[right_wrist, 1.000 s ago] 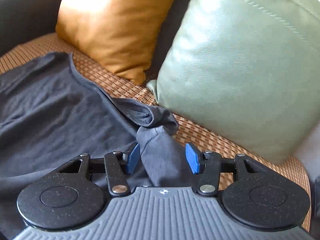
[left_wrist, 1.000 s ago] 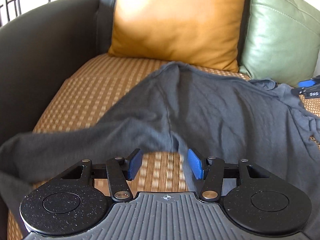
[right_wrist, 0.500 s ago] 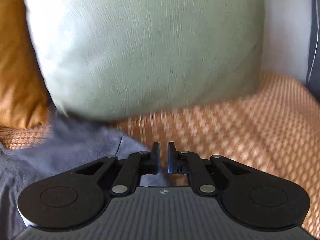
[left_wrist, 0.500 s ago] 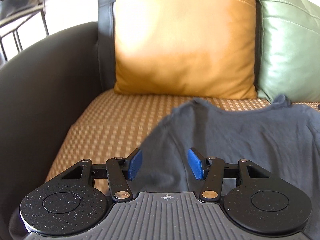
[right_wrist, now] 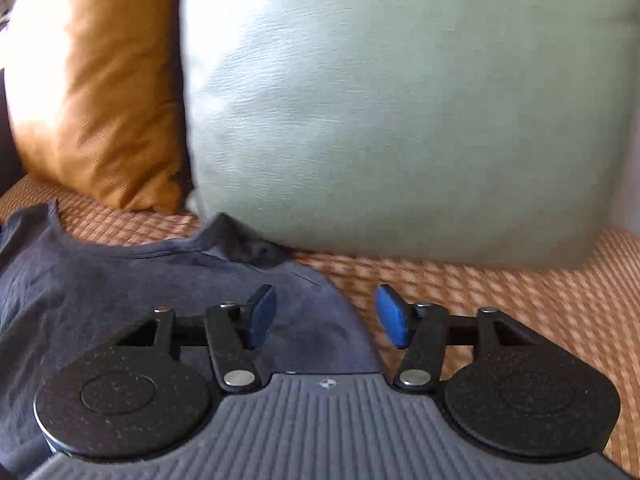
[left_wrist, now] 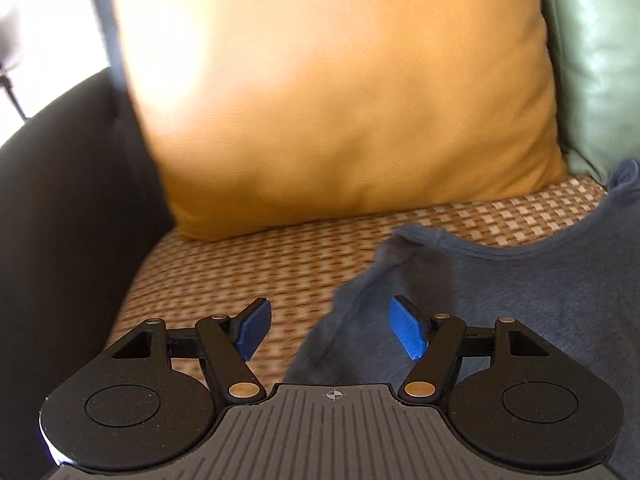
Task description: Fold clothes
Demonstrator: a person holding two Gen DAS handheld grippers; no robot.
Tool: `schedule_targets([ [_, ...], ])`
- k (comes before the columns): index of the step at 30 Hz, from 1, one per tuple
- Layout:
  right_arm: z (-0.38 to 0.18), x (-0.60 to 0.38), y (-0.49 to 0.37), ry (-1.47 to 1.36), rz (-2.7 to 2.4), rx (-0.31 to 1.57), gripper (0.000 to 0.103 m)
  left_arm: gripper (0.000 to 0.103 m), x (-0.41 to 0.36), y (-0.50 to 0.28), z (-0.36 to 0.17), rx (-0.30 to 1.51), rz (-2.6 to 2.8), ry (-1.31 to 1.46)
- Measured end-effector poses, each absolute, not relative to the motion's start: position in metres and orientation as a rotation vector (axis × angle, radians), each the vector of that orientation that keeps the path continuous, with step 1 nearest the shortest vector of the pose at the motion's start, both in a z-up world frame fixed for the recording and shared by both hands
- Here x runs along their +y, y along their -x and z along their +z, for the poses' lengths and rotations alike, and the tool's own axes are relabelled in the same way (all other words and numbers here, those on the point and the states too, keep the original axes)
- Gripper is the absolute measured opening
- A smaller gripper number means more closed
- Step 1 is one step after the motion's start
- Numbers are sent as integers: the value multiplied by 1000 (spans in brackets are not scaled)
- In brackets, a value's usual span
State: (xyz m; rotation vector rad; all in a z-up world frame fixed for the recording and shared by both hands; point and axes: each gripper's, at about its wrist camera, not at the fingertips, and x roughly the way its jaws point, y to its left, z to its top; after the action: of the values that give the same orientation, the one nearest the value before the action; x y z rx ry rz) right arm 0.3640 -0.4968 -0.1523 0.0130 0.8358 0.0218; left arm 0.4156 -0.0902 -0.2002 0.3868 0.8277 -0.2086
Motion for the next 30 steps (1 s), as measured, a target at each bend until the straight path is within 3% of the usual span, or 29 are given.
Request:
schedule_targets([
  [3, -161, -482, -380, 63, 61, 847, 68, 80, -93, -421, -211, 839, -218, -409],
  [5, -169, -477, -390, 90, 58, 892, 69, 71, -93, -422, -219, 855, -233, -434],
  [6, -173, -476, -393, 88, 62, 918, 66, 47, -93, -421, -221, 854, -249, -446],
  [7, -176, -476, -395, 73, 72, 943, 55, 18, -93, -419, -222, 848, -279, -448],
  [8, -177, -476, -396, 62, 95, 956, 41, 11, -95, -418, -222, 844, -297, -454],
  [9, -175, -475, -397, 53, 129, 957, 19, 3, -100, -417, -223, 828, -290, -482],
  [10, -174, -473, -398, 57, 141, 956, 19, 0, -107, -418, -227, 801, -261, -538],
  [13, -177, -469, -408, 83, 92, 935, 18, 0, -126, -434, -242, 751, -139, -666],
  [18, -186, -475, -427, 25, 35, 878, 19, 0, -135, -469, -257, 734, 6, -640],
  [20, -184, -478, -428, 17, 47, 882, 22, 12, -145, -471, -261, 716, 42, -686],
  [22, -176, -483, -422, 9, 62, 884, 32, 54, -142, -464, -249, 720, 44, -674],
  [25, -145, -501, -387, -22, 59, 846, 47, 60, -127, -447, -219, 736, 29, -604],
  [30, -101, -540, -297, -46, 64, 846, 50, 57, -116, -374, -153, 773, -153, -432],
])
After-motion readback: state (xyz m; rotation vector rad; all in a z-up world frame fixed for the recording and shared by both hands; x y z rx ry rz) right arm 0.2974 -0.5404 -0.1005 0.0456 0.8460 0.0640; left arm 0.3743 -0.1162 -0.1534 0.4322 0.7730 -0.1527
